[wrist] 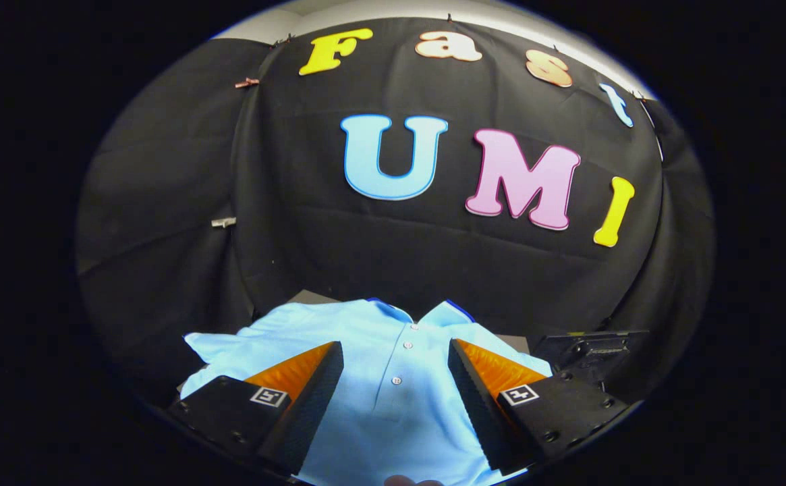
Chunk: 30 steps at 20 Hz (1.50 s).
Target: Put the clothes into the washing machine and then close the washing machine lid.
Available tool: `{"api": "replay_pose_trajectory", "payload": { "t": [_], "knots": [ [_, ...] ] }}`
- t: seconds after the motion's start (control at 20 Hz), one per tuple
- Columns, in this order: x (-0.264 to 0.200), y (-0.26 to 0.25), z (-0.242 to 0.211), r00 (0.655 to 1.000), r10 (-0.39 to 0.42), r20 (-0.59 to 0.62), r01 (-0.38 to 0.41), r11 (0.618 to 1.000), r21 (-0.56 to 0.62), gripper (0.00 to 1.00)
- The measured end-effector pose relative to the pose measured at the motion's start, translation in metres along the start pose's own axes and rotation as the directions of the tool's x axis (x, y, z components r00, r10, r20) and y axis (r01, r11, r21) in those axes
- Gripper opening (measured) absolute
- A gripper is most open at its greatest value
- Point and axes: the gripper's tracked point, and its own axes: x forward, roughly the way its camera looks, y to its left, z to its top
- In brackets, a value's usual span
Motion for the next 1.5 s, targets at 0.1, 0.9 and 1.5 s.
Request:
{"api": "replay_pose_trajectory", "payload": {
  "t": [0.1, 0.9, 1.5],
  "knots": [
    [0.009, -0.005, -0.009, 0.999, -0.001, -0.05, 0.002, 1.0, 0.014, 0.98],
    [0.047, 0.001, -0.072, 0.938, 0.084, -0.335, -0.051, 0.993, 0.107, 0.98],
    [0.054, -0.002, -0.068, 0.927, 0.131, -0.352, -0.052, 0.973, 0.224, 0.27]
  ]
}}
